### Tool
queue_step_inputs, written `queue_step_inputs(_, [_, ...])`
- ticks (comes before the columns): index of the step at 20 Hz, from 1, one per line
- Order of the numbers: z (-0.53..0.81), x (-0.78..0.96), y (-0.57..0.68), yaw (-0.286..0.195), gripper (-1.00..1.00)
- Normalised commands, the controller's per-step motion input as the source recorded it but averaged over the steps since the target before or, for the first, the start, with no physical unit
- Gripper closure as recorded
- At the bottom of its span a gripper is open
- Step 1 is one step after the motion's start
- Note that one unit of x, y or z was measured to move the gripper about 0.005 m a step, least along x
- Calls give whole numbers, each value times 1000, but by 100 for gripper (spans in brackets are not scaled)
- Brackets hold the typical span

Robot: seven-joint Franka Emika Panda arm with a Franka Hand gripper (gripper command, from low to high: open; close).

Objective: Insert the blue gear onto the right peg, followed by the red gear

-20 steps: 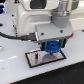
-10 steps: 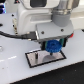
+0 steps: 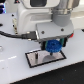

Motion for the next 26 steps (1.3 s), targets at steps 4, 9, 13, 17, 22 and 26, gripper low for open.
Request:
queue_step_inputs(4, [-68, 245, -44, 0, 100])
queue_step_inputs(9, [-113, 212, 11, 0, 100])
queue_step_inputs(13, [65, 121, -2, 0, 100])
queue_step_inputs(17, [-76, 166, 22, 0, 100])
queue_step_inputs(22, [-88, 173, 21, 0, 100])
queue_step_inputs(26, [-100, 168, 18, 0, 100])
